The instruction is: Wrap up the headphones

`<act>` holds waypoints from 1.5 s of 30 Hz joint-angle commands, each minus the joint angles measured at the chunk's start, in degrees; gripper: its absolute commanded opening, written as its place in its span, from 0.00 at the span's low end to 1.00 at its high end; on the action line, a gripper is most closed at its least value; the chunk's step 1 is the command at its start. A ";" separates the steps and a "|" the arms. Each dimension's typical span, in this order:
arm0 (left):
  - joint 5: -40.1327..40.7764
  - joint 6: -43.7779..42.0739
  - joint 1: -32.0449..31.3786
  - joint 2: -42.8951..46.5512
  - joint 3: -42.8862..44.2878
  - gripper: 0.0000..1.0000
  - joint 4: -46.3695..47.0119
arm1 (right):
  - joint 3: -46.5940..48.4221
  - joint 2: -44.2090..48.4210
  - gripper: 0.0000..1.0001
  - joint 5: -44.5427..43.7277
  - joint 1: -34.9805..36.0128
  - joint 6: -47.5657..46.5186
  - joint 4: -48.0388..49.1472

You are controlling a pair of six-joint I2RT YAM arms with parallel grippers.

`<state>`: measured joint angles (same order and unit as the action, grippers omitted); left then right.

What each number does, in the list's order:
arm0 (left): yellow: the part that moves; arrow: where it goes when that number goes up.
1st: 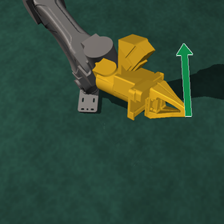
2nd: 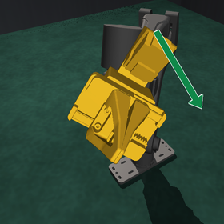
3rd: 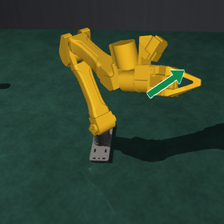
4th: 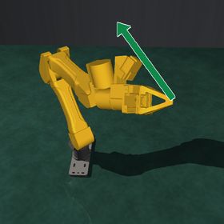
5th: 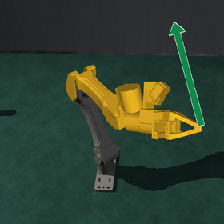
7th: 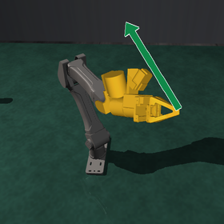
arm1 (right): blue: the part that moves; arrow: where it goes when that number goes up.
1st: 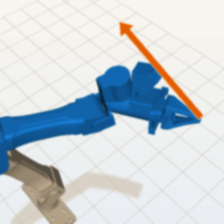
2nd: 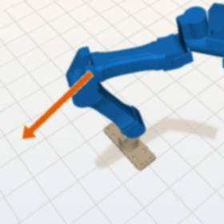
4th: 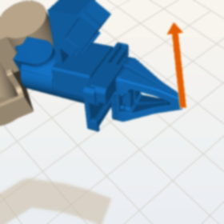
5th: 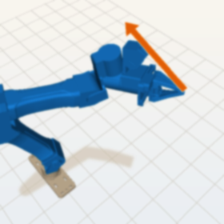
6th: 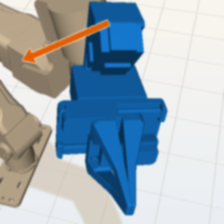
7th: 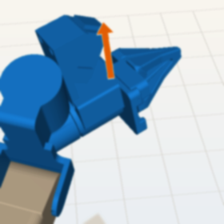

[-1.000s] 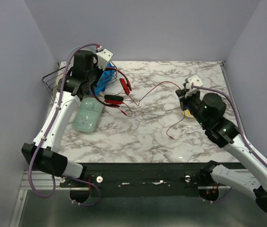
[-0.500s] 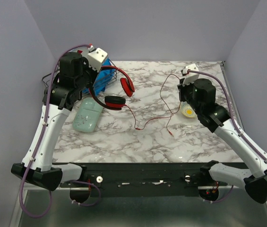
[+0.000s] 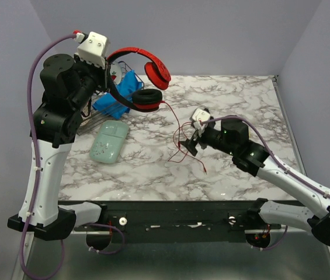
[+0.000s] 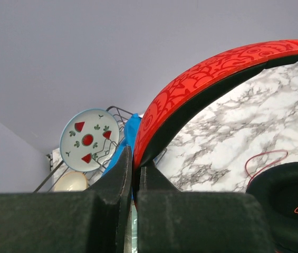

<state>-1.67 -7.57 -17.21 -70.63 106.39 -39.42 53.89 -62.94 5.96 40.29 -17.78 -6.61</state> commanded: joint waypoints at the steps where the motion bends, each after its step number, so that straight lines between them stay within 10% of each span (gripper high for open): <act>1: 0.36 7.30 0.07 0.06 3.03 0.00 4.53 | -3.27 -1.30 1.00 9.42 6.72 -6.30 10.22; 13: 1.23 7.92 0.07 -2.05 6.02 0.00 5.05 | -8.79 0.96 0.98 8.19 7.61 -4.46 10.91; 25: -2.72 11.00 0.07 -4.87 13.05 0.00 2.24 | -7.14 -8.86 0.96 8.90 7.61 9.78 31.84; 34: -3.43 10.83 0.16 -4.95 13.67 0.00 2.33 | -7.21 -11.33 0.53 1.33 7.34 14.00 30.17; 39: -2.90 9.78 0.16 -4.87 12.89 0.00 2.24 | -10.20 -9.49 0.05 -1.20 7.26 14.62 28.24; 45: 6.40 -2.25 -0.10 -4.69 1.22 0.00 4.53 | -3.72 -2.02 0.01 -22.54 7.34 7.16 4.67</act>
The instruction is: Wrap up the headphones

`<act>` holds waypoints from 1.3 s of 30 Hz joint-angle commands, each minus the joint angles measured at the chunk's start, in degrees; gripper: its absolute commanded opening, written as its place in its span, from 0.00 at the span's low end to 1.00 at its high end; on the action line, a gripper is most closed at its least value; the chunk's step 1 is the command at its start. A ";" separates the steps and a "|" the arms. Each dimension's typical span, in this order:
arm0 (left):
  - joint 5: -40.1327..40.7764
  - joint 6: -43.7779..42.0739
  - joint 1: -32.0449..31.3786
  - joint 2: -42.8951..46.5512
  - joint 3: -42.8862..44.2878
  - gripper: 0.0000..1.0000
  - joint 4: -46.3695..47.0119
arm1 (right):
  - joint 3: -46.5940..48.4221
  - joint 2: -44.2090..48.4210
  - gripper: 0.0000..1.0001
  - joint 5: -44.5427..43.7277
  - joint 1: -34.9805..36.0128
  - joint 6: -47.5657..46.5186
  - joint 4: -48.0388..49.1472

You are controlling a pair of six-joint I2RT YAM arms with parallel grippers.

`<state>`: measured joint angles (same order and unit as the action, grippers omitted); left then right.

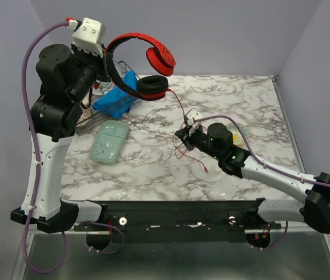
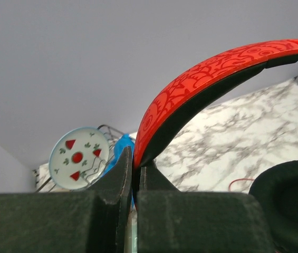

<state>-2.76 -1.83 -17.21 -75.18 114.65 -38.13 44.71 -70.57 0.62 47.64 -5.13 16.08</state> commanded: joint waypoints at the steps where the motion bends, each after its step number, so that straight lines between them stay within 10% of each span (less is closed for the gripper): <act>1: 8.90 -9.50 -0.54 -1.45 -8.55 0.00 3.24 | 9.48 5.96 0.01 -23.67 0.00 -6.90 -21.49; 7: 15.42 -16.37 -5.54 -7.60 -16.91 0.00 2.54 | 24.70 4.13 0.01 -36.30 0.87 -18.07 -37.07; 17: 17.53 -18.47 -17.06 -15.09 -16.39 0.00 -1.60 | 38.69 -4.84 0.01 -31.83 2.81 -29.06 -37.78; 39: -7.51 -19.36 -24.10 -3.84 -23.60 0.00 -6.25 | 44.15 -10.91 0.01 -13.47 -8.52 -18.09 -42.36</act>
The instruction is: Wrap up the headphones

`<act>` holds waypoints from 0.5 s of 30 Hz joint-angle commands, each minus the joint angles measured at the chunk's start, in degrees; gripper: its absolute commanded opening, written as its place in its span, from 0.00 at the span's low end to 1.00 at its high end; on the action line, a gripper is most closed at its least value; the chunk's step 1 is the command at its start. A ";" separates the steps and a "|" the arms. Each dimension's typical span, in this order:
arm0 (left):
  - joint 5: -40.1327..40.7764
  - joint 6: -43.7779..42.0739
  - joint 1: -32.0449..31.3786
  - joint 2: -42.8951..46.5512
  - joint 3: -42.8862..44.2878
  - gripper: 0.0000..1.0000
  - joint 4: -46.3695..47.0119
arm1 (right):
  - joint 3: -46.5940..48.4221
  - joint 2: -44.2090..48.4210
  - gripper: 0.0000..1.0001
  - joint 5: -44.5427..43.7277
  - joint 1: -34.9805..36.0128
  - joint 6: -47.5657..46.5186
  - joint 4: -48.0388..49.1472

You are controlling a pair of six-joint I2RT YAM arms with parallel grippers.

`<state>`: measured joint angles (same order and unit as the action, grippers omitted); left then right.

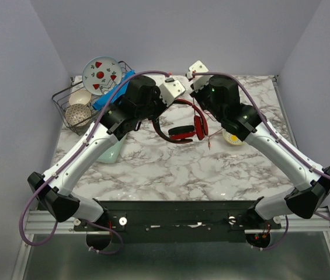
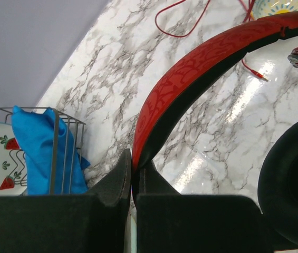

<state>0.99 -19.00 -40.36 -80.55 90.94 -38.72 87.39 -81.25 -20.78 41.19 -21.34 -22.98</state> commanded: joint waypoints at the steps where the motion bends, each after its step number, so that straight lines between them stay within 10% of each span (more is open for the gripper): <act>1: -12.50 -1.92 -0.95 2.06 0.12 0.00 -5.67 | 0.59 0.04 0.01 9.77 -3.64 -0.99 -3.30; 15: -17.35 6.17 -0.86 5.41 6.08 0.00 -5.40 | -13.63 5.22 0.29 32.98 -9.11 7.53 8.88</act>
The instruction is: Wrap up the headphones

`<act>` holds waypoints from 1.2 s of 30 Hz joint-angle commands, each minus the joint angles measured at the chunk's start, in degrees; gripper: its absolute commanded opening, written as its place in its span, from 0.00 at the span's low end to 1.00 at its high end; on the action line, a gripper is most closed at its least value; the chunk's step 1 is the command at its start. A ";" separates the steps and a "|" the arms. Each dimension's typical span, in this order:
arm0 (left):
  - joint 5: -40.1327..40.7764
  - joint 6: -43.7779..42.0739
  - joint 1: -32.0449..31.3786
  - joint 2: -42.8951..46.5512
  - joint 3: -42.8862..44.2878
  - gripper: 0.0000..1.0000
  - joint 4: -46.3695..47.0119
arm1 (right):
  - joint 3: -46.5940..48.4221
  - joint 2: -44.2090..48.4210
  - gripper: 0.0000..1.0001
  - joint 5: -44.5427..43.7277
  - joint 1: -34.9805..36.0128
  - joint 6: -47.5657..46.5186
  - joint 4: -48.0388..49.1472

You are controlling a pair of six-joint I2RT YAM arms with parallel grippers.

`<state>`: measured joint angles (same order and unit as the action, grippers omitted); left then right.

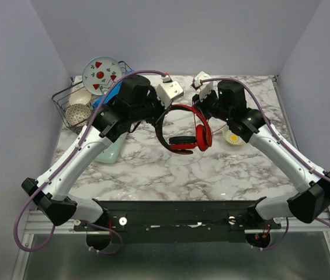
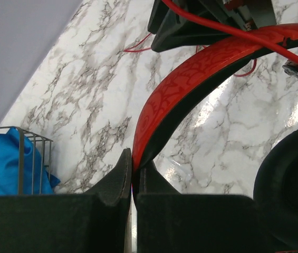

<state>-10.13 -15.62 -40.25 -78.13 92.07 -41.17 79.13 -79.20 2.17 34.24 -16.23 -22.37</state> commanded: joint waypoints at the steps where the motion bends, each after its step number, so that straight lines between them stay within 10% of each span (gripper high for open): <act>1: -5.00 3.22 -0.97 2.98 5.57 0.00 -3.13 | -6.52 3.61 0.30 11.35 -2.33 3.04 9.96; 13: 6.17 9.72 -0.97 1.31 21.99 0.00 -3.40 | -16.90 2.30 0.50 20.68 -2.33 14.03 30.54; 36: 8.12 24.23 6.67 -3.78 41.69 0.00 -0.93 | -14.89 -13.17 0.47 17.60 -2.33 15.61 37.14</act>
<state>-2.50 4.45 -35.29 -81.34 130.19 -45.71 63.22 -89.95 20.49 32.16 -1.02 12.47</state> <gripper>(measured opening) 0.034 0.501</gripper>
